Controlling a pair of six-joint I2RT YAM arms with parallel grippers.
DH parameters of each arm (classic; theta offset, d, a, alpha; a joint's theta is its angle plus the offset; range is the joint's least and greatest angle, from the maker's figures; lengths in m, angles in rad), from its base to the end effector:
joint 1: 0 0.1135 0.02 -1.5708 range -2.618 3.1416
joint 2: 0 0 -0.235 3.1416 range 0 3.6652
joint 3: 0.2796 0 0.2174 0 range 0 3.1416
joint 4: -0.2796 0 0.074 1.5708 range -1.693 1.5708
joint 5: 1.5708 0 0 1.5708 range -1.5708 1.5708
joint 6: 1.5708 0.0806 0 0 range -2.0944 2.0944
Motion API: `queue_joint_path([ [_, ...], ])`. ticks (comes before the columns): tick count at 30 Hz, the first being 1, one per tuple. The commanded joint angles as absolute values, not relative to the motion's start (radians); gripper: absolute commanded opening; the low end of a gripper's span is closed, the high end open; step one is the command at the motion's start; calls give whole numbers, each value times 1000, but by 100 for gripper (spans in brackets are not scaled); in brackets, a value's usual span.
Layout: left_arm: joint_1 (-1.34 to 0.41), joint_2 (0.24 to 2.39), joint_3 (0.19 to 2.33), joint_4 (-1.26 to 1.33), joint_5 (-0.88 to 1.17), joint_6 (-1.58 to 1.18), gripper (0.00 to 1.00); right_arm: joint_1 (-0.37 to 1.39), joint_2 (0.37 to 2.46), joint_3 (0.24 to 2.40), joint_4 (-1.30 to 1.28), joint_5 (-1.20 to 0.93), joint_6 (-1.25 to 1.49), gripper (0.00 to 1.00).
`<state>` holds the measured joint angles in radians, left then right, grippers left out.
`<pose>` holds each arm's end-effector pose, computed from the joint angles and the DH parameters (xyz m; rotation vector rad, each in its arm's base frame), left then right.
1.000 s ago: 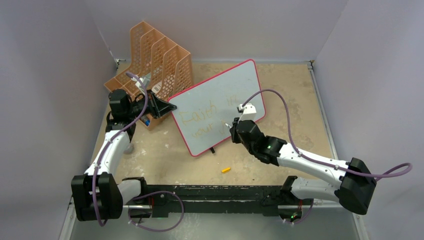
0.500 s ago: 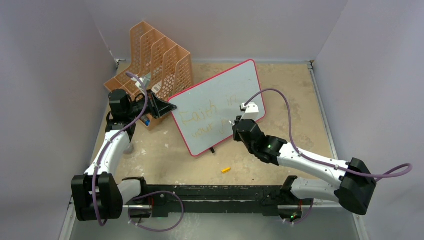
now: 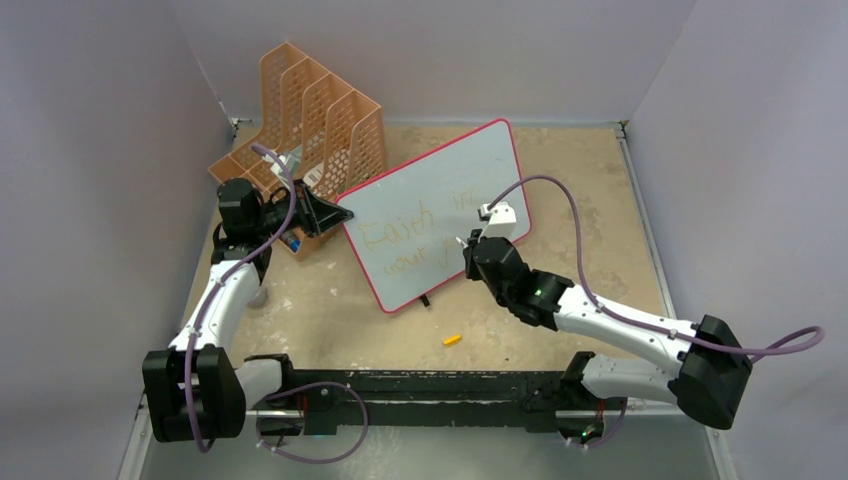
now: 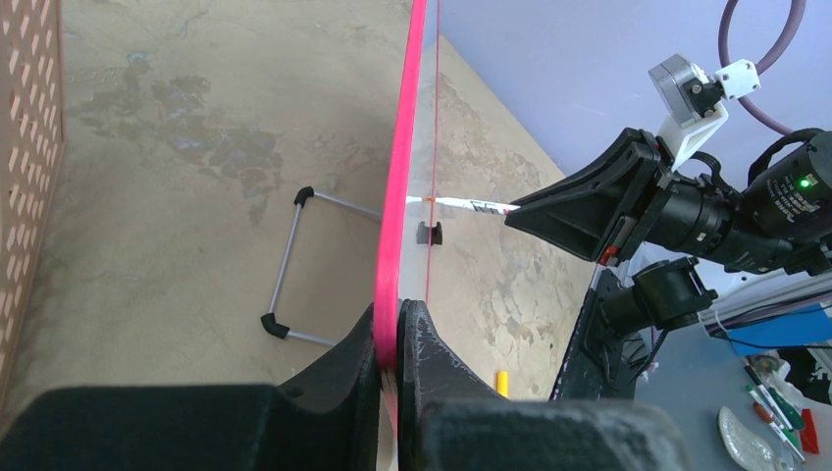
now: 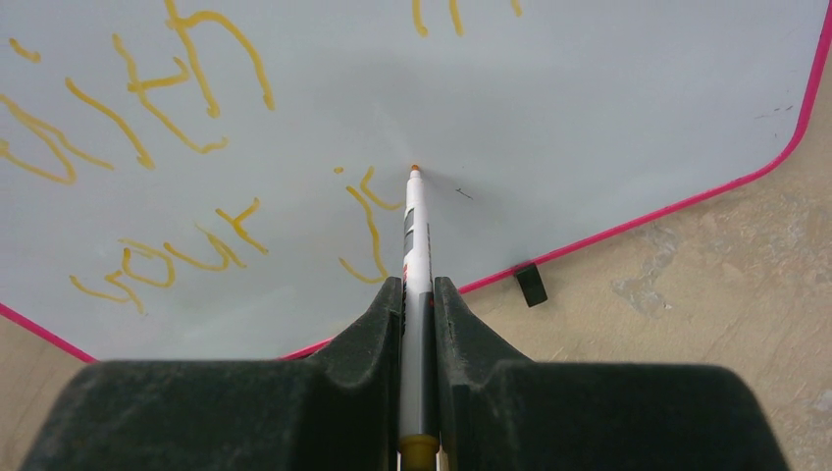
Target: Write a sentence on the whiteboard
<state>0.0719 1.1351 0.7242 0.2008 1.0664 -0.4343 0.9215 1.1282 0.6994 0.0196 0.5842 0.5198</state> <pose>0.2512 -0.0527 0.2745 0.3491 1.7911 -1.1961 0.1950 0.1833 0.2373 -0.0116 1.9286 0.3919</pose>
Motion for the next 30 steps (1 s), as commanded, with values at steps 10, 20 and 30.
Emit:
queue_joint_path([
  [10,80,1141,753,234,1054,-360,0,916,1137,752,105,545,475,0],
  [20,80,1141,753,235,1054,-360,0,916,1134,749,124,504,459,0],
  [30,81,1140,754,233,1051,-360,0,916,1136,747,118,478,453,0],
])
